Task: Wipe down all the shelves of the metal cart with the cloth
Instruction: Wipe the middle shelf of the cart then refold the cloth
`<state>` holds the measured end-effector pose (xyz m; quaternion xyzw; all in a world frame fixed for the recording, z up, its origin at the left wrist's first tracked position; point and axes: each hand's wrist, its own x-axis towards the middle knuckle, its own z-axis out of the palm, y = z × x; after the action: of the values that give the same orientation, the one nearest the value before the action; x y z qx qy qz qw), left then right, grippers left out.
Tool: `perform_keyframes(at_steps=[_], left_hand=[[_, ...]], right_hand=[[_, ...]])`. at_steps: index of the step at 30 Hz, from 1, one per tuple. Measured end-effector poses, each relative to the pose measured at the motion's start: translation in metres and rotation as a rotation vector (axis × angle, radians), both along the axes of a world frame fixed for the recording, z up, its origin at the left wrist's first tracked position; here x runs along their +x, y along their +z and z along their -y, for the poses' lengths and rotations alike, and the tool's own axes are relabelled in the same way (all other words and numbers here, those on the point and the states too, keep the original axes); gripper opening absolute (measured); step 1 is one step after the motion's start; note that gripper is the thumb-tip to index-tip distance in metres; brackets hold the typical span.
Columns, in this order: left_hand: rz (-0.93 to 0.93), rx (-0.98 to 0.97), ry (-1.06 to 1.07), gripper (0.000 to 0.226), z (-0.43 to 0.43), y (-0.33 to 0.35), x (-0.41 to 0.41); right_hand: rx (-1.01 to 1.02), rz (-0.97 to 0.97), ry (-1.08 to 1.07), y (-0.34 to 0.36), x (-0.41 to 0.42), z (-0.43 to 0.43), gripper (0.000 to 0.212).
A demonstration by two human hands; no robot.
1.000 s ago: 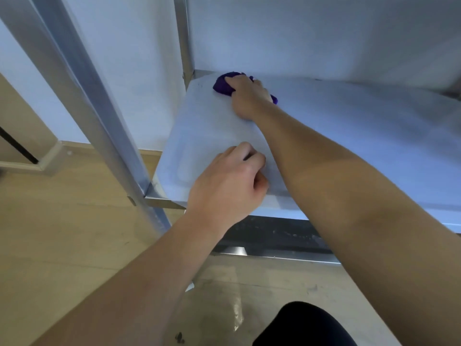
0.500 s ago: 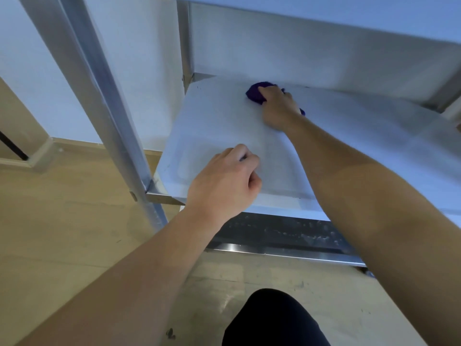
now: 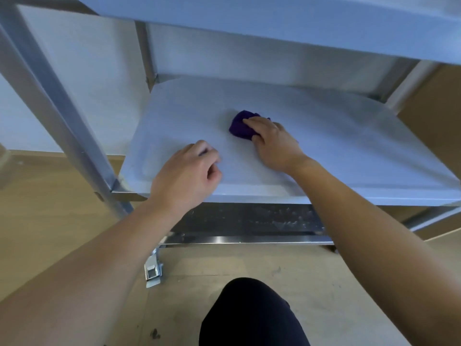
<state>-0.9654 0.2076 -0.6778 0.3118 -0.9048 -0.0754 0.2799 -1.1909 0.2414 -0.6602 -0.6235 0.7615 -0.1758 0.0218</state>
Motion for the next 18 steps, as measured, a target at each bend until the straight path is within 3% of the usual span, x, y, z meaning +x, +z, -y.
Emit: perform_keyframes(at_steps=[10,18], left_hand=[[0.189,-0.049,0.007,0.014,-0.011,0.024,-0.022],[0.092,0.102,-0.101,0.022,-0.031,0.012,-0.085]], right_hand=[[-0.032,0.008,-0.159,-0.003,-0.063,-0.034,0.047],[-0.005,-0.044,-0.251,-0.004,-0.081,-0.027,0.048]])
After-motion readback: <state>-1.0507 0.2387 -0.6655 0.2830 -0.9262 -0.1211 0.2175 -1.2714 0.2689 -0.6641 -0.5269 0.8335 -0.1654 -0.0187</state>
